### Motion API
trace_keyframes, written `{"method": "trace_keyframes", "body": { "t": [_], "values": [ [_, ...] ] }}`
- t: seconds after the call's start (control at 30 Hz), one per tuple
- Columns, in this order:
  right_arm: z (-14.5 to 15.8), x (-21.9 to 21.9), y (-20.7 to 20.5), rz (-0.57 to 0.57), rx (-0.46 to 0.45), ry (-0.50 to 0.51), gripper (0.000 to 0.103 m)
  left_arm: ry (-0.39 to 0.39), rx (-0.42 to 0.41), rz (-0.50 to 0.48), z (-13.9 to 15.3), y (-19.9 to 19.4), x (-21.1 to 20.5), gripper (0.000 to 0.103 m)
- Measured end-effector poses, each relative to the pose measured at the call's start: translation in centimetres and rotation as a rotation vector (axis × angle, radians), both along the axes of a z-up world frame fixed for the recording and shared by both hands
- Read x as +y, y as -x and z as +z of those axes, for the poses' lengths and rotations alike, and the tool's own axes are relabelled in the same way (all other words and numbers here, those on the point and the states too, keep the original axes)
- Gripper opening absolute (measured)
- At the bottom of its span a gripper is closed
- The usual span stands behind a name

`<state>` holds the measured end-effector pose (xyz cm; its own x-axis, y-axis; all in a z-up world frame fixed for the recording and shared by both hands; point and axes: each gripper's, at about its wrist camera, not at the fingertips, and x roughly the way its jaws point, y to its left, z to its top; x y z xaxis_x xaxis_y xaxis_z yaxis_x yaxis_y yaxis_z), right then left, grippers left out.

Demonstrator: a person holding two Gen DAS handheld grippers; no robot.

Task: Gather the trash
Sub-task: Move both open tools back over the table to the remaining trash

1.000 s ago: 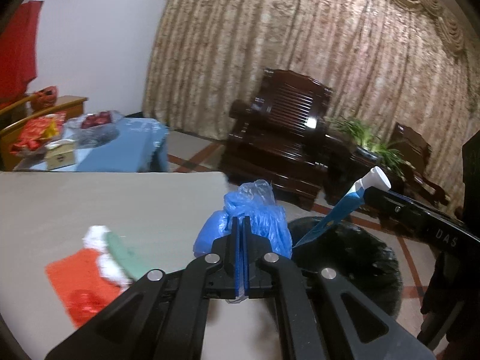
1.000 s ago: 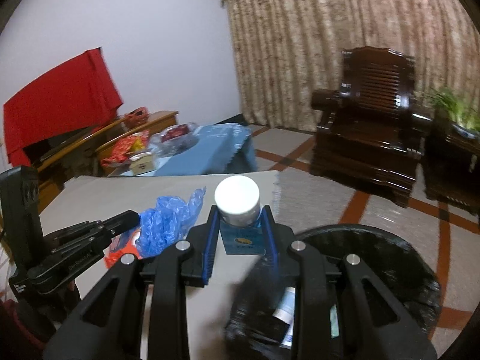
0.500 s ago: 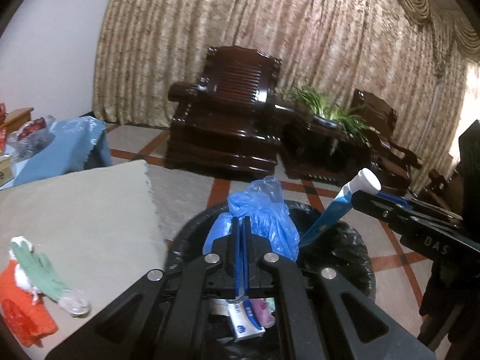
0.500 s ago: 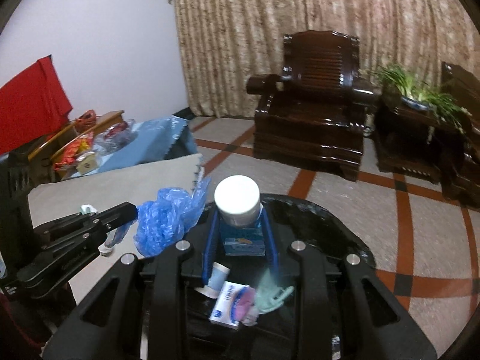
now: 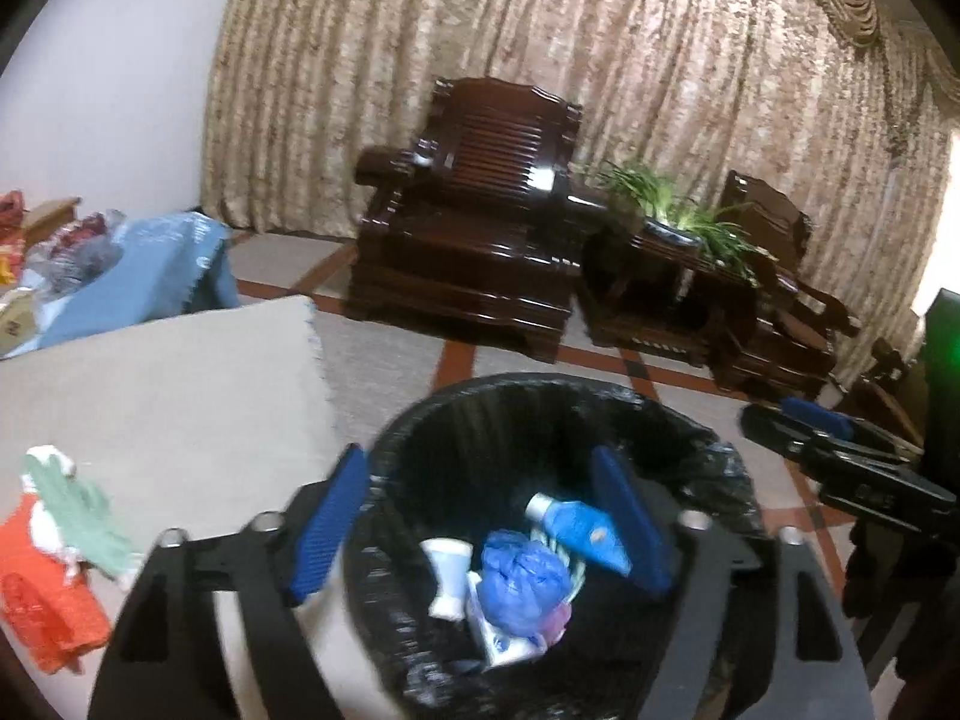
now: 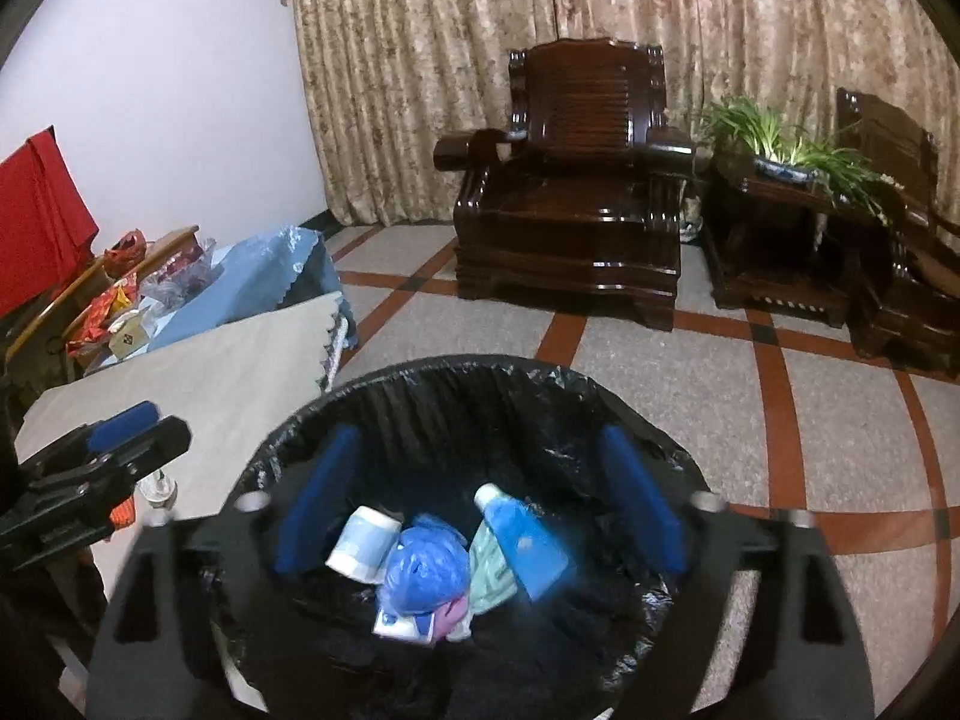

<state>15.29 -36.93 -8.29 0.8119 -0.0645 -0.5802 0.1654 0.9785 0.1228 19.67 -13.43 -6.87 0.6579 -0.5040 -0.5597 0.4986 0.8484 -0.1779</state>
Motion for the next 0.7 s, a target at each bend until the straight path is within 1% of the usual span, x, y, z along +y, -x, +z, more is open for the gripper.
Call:
{"method": "trace_keyframes", "body": {
  "t": [0.03,0.13,0.2,0.33,0.5,0.7],
  "values": [
    [0.1,0.4,0.1,0.001,-0.008,0.004,0.093,-0.008,-0.013,0.022,0.2,0.2,0.8,0.088],
    [0.5,1.7,0.0,0.025,-0.017,-0.006,0.097,-0.016,-0.024,0.061,0.4,0.7,2.6,0.093],
    [0.6,2.7,-0.1,0.040,-0.023,-0.012,0.097,-0.018,-0.027,0.088,0.6,1.0,4.0,0.094],
    [0.7,5.4,-0.6,0.098,-0.030,-0.025,0.097,-0.025,-0.031,0.163,0.7,1.5,8.0,0.094],
    [0.9,9.0,-1.9,0.168,-0.028,-0.036,0.097,-0.055,-0.046,0.285,0.2,2.6,14.1,0.094],
    [0.5,14.9,-3.3,0.279,-0.029,-0.029,0.097,-0.085,-0.043,0.416,-0.6,3.5,20.4,0.094]
  ]
}}
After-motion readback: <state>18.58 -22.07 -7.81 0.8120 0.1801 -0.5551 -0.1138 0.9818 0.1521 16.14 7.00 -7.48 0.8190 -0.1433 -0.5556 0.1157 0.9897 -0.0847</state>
